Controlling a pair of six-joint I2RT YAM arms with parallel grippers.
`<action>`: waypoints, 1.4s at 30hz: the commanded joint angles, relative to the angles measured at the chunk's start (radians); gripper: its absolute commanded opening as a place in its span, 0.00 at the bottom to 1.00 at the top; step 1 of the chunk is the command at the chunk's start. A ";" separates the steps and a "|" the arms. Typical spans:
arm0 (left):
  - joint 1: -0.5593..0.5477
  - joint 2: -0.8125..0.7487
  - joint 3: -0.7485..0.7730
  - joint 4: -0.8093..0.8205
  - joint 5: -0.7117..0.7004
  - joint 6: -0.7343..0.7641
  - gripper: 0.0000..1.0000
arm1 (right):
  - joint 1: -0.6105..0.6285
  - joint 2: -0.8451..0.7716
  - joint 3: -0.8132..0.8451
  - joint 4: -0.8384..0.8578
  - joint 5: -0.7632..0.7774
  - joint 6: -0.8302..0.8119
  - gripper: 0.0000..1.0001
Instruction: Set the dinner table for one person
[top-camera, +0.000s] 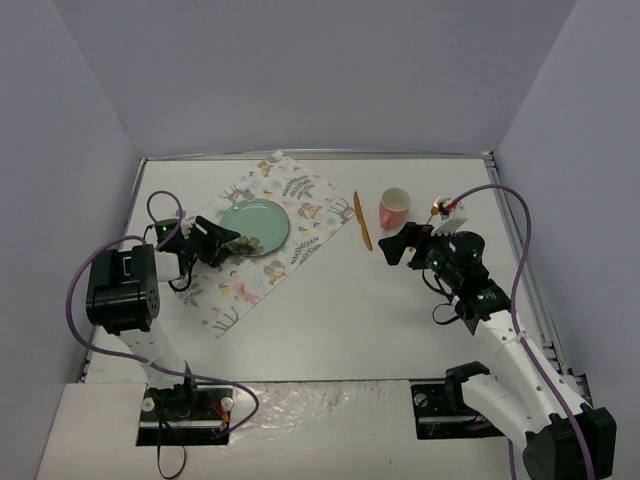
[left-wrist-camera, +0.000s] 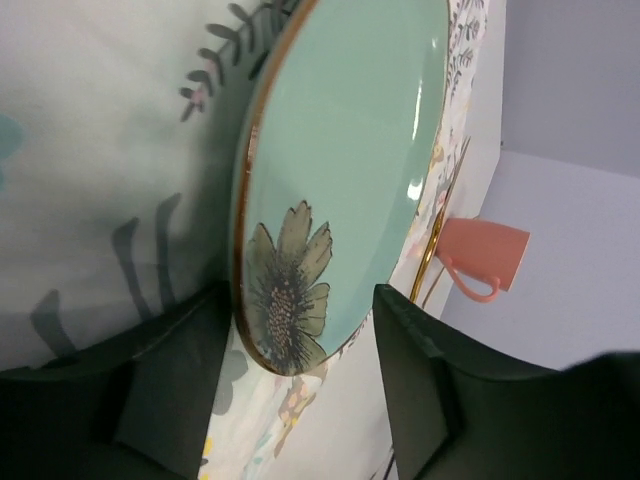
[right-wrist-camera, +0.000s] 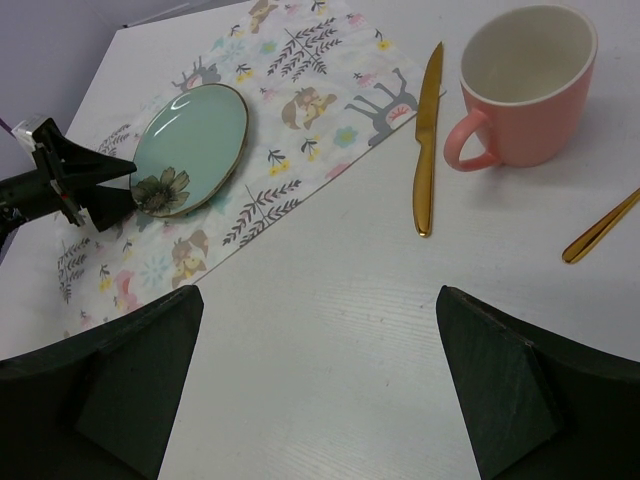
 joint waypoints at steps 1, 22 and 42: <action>-0.002 -0.108 0.047 -0.145 -0.044 0.086 0.67 | -0.010 -0.020 0.008 0.078 -0.004 -0.021 1.00; -0.071 -0.477 0.461 -1.135 -0.660 0.659 0.97 | -0.001 0.190 0.226 -0.126 0.356 -0.007 0.98; -0.093 -0.550 0.435 -1.146 -0.845 0.805 0.97 | 0.143 0.854 0.717 -0.291 0.715 0.096 0.76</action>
